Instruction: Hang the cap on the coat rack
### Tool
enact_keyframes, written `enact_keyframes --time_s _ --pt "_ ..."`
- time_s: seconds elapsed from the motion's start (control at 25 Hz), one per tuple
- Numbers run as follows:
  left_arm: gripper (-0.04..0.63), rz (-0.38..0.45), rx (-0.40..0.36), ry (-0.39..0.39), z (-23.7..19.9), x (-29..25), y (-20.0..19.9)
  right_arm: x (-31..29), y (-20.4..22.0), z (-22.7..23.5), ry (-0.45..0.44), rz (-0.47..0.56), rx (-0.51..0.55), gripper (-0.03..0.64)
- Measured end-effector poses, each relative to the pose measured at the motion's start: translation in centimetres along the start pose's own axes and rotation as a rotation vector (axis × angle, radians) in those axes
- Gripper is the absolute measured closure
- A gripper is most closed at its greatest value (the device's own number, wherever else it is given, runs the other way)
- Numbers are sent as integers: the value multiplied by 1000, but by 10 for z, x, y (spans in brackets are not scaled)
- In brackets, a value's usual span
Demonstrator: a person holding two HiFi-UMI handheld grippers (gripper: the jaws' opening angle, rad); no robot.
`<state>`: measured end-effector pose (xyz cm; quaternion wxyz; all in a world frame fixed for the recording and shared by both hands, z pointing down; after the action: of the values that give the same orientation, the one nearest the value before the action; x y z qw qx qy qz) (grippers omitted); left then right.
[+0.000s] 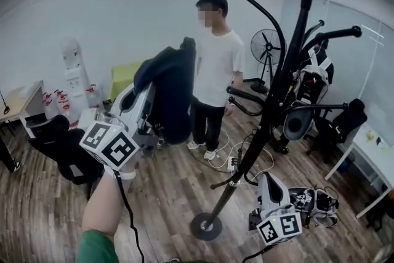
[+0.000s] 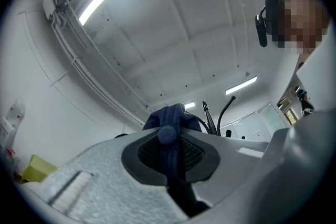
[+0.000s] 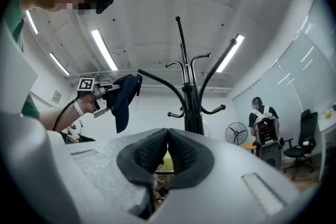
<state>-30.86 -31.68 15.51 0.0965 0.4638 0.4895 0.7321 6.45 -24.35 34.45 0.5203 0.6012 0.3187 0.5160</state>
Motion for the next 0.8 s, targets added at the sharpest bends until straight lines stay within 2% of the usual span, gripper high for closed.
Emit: enact_keyframes --time_s 0.24,0.56,0.8 --pt "572 69 98 135 -30 -71 14 0 0 16 127 20 53 614" --pt "572 156 171 228 -49 -153 19 4 -5 35 267 41 112 614" --pt "572 231 245 292 -59 -189 14 12 -18 36 344 53 149 614"
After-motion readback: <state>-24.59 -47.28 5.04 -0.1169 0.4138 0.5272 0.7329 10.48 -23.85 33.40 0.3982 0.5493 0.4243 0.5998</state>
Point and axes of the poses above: the fingertips, and each gripper's own axes: x backward along the fingers, z to its right, y out of its underside, the point moved 7 cm from there along x, backward along the fingers, and after that the axes turned 8 degrees about y, right-handed, at the moved point
